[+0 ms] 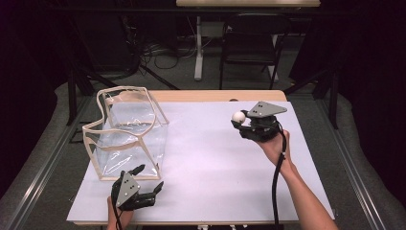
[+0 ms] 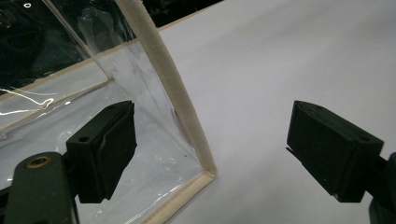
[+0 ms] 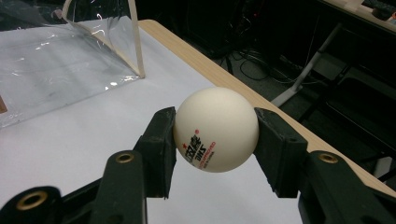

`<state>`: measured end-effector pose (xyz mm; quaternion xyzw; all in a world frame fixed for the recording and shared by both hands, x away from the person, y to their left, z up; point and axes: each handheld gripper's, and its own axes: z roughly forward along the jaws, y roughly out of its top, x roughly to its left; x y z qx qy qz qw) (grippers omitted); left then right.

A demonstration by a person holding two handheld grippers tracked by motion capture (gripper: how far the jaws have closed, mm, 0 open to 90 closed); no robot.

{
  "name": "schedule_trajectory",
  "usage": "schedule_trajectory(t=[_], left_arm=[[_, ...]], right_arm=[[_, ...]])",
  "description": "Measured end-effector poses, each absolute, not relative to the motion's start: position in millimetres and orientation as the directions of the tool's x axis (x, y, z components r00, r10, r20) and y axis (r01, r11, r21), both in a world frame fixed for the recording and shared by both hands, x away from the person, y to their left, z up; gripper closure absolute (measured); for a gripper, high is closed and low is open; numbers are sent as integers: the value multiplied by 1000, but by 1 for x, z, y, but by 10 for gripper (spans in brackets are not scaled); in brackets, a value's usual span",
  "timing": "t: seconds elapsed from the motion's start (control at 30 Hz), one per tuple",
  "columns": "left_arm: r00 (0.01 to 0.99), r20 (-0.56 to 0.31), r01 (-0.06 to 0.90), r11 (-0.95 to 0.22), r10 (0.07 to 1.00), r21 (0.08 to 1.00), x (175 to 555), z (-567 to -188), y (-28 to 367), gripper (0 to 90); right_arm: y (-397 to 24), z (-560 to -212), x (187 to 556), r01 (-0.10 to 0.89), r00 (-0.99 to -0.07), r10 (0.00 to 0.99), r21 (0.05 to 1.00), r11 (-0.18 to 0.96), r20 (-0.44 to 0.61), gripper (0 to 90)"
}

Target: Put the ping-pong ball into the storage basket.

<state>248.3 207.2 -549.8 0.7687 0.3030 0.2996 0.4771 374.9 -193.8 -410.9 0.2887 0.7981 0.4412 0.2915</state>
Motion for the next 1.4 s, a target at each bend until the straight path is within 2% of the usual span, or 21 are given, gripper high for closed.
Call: schedule_trajectory(t=[1.4], left_arm=[[641,172,179,-364,748,914,249,-550,206,160]], right_arm=[[-155,-396,389,145,-712,666,881,451,-223,514]])
